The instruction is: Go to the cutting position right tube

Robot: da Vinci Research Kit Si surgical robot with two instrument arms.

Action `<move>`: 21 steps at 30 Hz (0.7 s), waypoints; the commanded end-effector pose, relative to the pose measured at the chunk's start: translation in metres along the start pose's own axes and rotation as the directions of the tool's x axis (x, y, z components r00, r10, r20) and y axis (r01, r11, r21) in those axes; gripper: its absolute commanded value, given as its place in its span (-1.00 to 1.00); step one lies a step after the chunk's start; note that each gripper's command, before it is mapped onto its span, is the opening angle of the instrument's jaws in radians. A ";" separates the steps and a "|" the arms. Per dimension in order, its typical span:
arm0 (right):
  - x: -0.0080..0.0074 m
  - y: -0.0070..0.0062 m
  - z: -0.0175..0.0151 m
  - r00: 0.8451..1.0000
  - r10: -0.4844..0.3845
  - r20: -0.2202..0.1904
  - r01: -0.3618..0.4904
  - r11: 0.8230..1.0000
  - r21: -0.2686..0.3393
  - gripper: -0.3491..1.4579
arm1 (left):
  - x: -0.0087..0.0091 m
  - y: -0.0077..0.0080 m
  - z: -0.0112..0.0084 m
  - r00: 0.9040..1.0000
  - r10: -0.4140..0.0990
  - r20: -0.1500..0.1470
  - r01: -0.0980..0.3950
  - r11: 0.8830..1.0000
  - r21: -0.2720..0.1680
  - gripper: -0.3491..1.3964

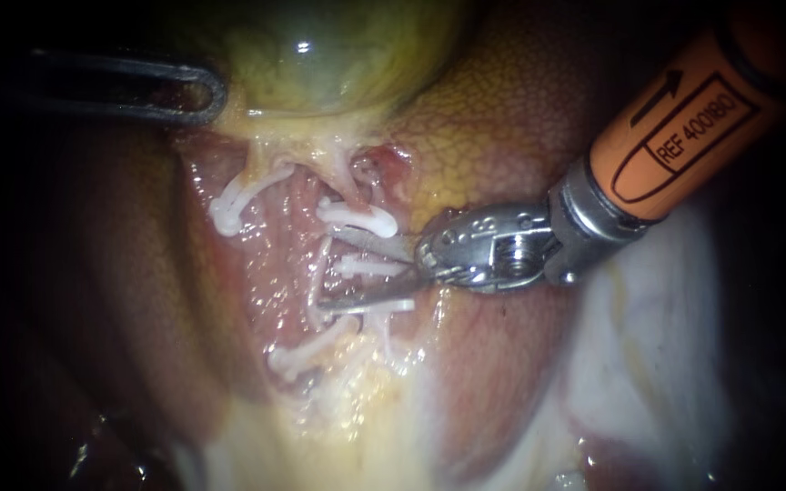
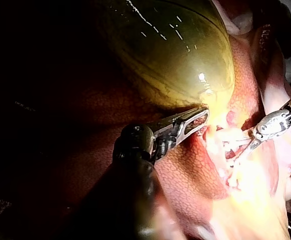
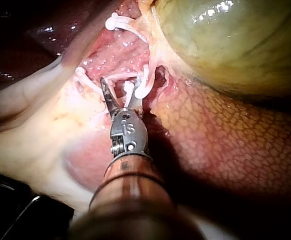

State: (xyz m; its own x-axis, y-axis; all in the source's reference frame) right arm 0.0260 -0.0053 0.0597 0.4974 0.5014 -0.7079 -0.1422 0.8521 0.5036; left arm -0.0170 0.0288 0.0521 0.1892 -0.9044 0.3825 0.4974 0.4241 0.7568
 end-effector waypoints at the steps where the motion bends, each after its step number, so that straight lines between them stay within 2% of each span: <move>1: 0.0001 -0.0001 0.0000 1.000 -0.006 0.003 0.006 1.000 0.001 0.65 | 0.0000 0.0000 0.0000 1.000 0.000 0.000 0.000 1.000 0.000 -1.00; 6: 0.0013 -0.0012 -0.0004 1.000 -0.001 -0.007 0.001 1.000 0.015 0.67 | 0.0000 0.0001 0.0000 1.000 0.000 0.000 0.000 1.000 0.000 -1.00; 16: 0.0053 -0.0049 -0.0045 1.000 0.010 -0.025 -0.007 0.993 0.119 0.67 | 0.0000 0.0001 0.0000 1.000 0.000 0.000 0.000 1.000 0.000 -1.00; 19: 0.0055 -0.0052 -0.0060 1.000 0.005 -0.027 -0.001 0.990 0.138 0.67 | 0.0000 0.0001 0.0000 1.000 0.000 0.000 0.000 1.000 0.000 -1.00; 21: 0.0052 -0.0050 -0.0071 0.999 0.033 -0.023 -0.029 0.989 0.147 0.65 | 0.0000 0.0001 0.0000 1.000 0.000 0.000 0.000 1.000 0.000 -1.00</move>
State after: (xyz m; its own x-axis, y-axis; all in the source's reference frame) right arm 0.0227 -0.0057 0.0500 0.4717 0.5436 -0.6942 -0.0305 0.7969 0.6033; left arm -0.0170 0.0289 0.0521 0.1894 -0.9043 0.3827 0.4969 0.4244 0.7569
